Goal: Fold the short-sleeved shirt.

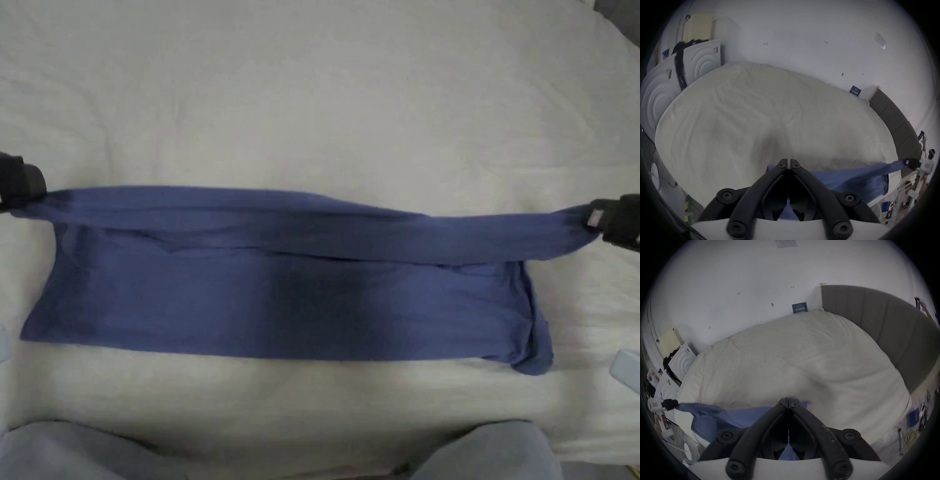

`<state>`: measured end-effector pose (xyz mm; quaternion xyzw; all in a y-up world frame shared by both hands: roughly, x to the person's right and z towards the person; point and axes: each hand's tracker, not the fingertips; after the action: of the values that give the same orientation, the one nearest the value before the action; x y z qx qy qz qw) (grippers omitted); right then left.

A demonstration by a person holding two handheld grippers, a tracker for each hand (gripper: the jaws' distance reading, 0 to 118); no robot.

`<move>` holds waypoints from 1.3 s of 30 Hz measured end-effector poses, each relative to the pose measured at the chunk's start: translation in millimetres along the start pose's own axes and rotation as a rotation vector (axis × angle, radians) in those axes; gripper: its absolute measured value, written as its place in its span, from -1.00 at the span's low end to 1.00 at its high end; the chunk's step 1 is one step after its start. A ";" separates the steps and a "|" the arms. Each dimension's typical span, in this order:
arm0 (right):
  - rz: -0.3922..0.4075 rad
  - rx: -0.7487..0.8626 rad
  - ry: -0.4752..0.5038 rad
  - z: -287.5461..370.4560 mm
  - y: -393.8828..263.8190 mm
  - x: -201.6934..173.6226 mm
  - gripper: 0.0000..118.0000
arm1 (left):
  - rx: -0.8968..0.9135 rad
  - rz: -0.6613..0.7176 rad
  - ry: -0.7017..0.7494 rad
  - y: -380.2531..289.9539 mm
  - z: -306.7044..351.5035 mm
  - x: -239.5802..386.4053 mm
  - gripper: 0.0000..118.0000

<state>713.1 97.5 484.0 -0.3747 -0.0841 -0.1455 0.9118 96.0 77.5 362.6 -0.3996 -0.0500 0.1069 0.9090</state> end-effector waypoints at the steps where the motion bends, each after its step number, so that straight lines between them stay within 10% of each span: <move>1: -0.012 -0.012 -0.005 2.2 -13.1 4.1 -0.98 | -0.014 0.016 0.006 -11.6 1.4 -4.4 -0.99; 4: -0.028 -0.057 -0.026 4.2 -52.1 12.5 -0.98 | -0.061 0.052 0.043 -50.1 1.6 -16.4 -0.96; 6: -0.028 -0.069 -0.059 6.4 -74.3 13.9 -0.88 | -0.083 0.088 0.123 -70.4 2.5 -20.7 -0.43; 10: 0.024 -0.061 -0.133 17.1 -81.7 20.5 0.60 | -0.037 0.041 0.203 -81.6 16.3 -19.9 0.94; 16: 0.198 0.247 -0.113 75.0 -49.3 -12.1 1.00 | 0.296 -0.019 0.176 -48.8 67.6 17.4 1.00; 29: 0.288 0.621 -0.034 95.5 -53.7 -111.8 1.00 | 0.666 -0.335 0.126 -65.5 89.6 130.3 1.00; 31: 0.280 0.618 -0.035 90.5 -56.2 -115.8 1.00 | 0.662 -0.362 0.119 -72.1 88.3 136.5 0.68; 33: 0.268 0.612 -0.030 87.9 -59.4 -119.1 0.85 | 0.652 -0.371 0.106 -75.6 85.2 137.9 -0.08; 35: 0.261 0.618 -0.023 86.0 -60.4 -120.6 0.08 | 0.630 -0.360 0.095 -76.0 82.4 138.5 -0.78; 36: 0.258 0.613 -0.026 84.4 -59.1 -121.0 -0.64 | 0.625 -0.352 0.090 -76.2 81.6 137.7 -0.99; 37: 0.250 0.609 -0.037 82.5 -57.8 -121.0 -0.96 | 0.623 -0.347 0.090 -75.8 80.2 136.4 -1.00; 39: 0.212 0.608 -0.032 81.6 -55.5 -117.4 -0.98 | 0.591 -0.335 0.064 -73.0 79.1 133.7 -1.00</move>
<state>580.5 141.4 547.4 -0.0940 -0.0985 -0.0123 0.9906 223.3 117.4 470.6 -0.1083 -0.0532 -0.0468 0.9916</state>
